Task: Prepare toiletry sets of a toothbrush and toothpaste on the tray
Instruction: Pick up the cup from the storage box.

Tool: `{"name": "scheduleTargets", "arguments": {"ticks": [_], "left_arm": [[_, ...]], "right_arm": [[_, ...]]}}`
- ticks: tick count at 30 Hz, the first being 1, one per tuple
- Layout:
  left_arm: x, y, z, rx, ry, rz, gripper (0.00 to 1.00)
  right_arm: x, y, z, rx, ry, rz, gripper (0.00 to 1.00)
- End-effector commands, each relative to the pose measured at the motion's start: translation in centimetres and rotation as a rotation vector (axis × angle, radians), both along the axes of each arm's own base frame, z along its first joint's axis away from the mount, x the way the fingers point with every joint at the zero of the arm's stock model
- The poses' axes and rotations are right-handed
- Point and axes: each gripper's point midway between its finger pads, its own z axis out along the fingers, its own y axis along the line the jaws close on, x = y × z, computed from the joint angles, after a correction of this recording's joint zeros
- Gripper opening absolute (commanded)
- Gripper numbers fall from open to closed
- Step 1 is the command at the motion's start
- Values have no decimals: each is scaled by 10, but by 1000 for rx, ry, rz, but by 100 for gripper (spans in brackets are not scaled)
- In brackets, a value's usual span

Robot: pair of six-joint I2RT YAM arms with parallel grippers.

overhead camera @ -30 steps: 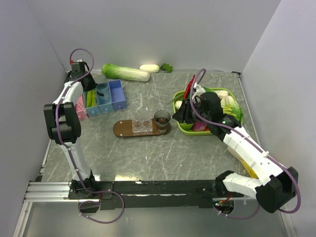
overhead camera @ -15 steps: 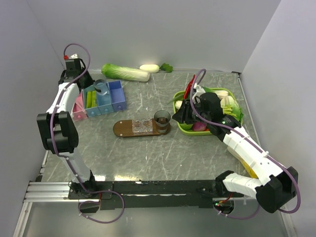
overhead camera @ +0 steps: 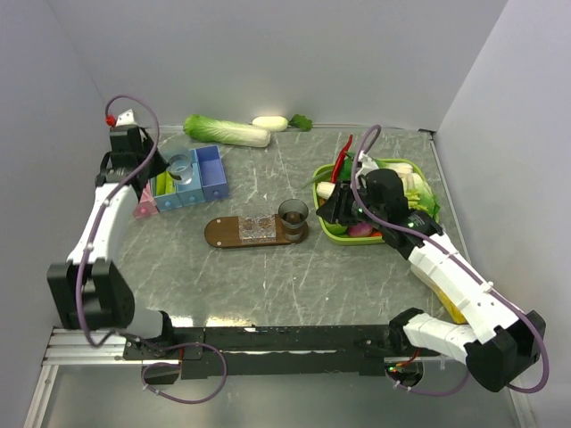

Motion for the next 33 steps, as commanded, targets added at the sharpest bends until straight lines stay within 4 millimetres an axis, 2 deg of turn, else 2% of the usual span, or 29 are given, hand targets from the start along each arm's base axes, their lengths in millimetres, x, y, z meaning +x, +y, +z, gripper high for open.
{"name": "scheduleTargets", "arguments": {"ticks": [1, 2, 3, 4, 5, 6, 7, 8, 9, 10, 11, 12, 14, 15, 16, 17, 18, 19, 24, 29, 33], "left_arm": [[-28, -13, 49, -12, -183, -19, 1], [-36, -17, 45, -23, -184, -34, 1], [-46, -20, 49, -30, -208, -44, 1], [-55, -23, 30, -46, -174, -47, 1], [-61, -27, 27, -54, -173, -60, 1], [-70, -32, 31, -56, -189, -72, 1], [-77, -35, 22, -61, -173, -74, 1], [-82, -35, 22, -61, -177, -67, 1], [-89, -37, 28, -61, -203, -70, 1], [-95, -37, 20, -68, -196, -65, 1], [-98, -39, 19, -74, -205, -65, 1], [-104, -38, 24, -77, -228, -63, 1], [-110, -39, 18, -88, -227, -56, 1], [-113, -40, 21, -91, -240, -54, 1], [-114, -39, 19, -96, -239, -51, 1], [-115, -39, 19, -98, -240, -48, 1], [-116, -40, 22, -100, -248, -49, 1], [-116, -39, 21, -104, -248, -42, 1], [-117, -39, 23, -110, -264, -39, 1], [-116, -41, 25, -117, -269, -44, 1], [-114, -42, 21, -121, -258, -52, 1]], "right_arm": [[4, 0, 34, 7, -66, -57, 45], [4, 4, 38, 6, -74, -48, 45], [4, 10, 48, 12, -92, -43, 45], [3, 22, 45, -5, -88, -22, 45], [3, 29, 48, -11, -95, -8, 45], [5, 38, 63, -1, -123, 5, 45], [2, 55, 55, -28, -102, 45, 45], [4, 63, 57, -35, -104, 56, 45], [6, 74, 71, -15, -120, 77, 46], [12, 88, 62, -25, -92, 93, 46], [7, 104, 64, -12, -86, 136, 46], [13, 120, 65, -9, -82, 155, 46], [10, 143, 64, -14, -74, 200, 46], [14, 154, 80, 5, -101, 210, 47], [20, 169, 63, -28, -71, 223, 47], [21, 175, 59, -44, -52, 231, 47], [23, 188, 75, -20, -75, 243, 47], [29, 199, 58, -45, -45, 247, 48], [45, 239, 47, -7, -23, 249, 50], [54, 264, 40, 30, -6, 232, 52], [57, 279, 25, 9, 6, 224, 52]]}}
